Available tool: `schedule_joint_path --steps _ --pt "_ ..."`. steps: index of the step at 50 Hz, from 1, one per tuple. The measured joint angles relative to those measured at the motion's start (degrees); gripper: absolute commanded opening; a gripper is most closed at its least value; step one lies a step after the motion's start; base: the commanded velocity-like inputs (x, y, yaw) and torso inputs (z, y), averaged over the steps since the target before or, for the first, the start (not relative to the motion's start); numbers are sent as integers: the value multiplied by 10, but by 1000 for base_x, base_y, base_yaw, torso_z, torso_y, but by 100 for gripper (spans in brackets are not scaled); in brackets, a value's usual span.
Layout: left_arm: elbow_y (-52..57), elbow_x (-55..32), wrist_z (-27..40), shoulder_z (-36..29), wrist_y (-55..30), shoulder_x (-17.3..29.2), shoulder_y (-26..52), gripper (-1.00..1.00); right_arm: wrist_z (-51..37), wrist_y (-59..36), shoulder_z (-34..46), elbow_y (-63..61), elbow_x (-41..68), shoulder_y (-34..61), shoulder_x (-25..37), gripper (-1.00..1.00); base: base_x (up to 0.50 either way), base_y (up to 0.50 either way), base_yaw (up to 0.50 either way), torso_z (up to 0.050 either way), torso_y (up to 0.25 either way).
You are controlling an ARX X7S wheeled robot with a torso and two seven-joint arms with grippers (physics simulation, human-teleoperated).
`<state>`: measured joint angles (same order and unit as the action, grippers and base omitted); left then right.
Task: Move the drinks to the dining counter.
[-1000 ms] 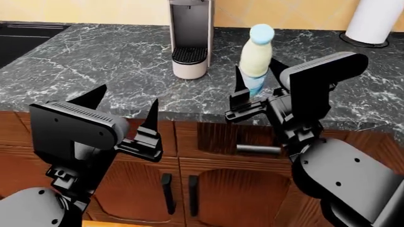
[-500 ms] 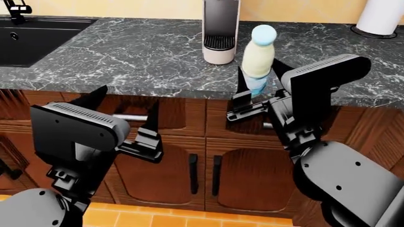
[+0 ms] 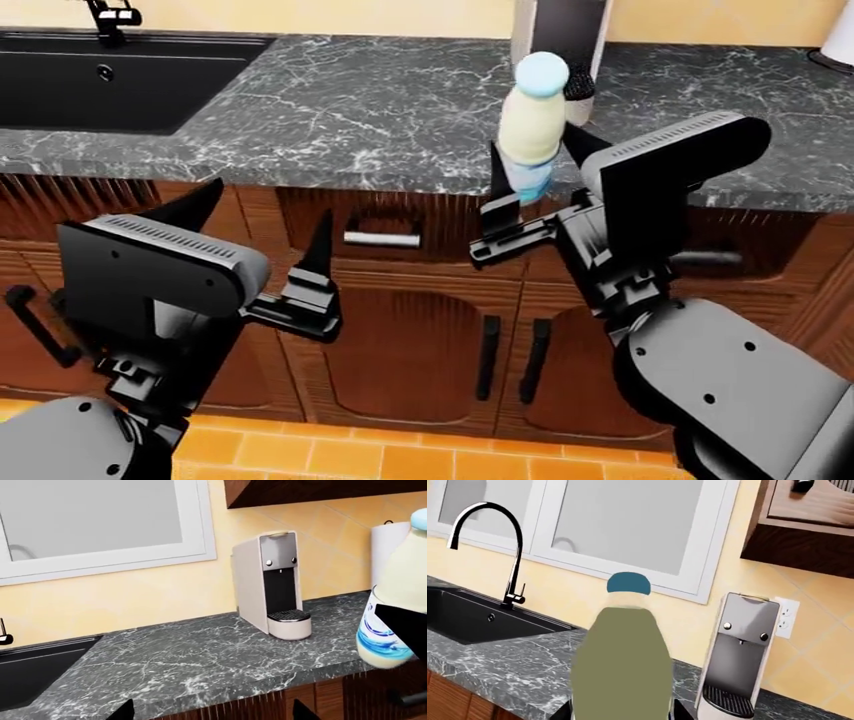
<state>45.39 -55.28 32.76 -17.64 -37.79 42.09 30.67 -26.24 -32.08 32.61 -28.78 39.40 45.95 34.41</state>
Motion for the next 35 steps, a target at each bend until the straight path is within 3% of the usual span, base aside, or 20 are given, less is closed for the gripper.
schedule_joint_path --steps 10,22,27,35 --pt "0 0 1 -1 0 1 0 100 8 8 -5 -1 13 -7 1 -100 -327 456 0 0 0" --pt "0 1 3 -3 1 1 0 100 14 17 -11 -1 28 -14 0 -100 -485 153 105 0 0" --pt "1 1 3 -3 1 2 0 100 14 27 -19 -1 34 -21 -1 -100 0 0 0 0 0" --pt "0 0 3 -4 1 2 1 100 7 27 -17 1 22 -21 0 -100 0 0 500 1 0"
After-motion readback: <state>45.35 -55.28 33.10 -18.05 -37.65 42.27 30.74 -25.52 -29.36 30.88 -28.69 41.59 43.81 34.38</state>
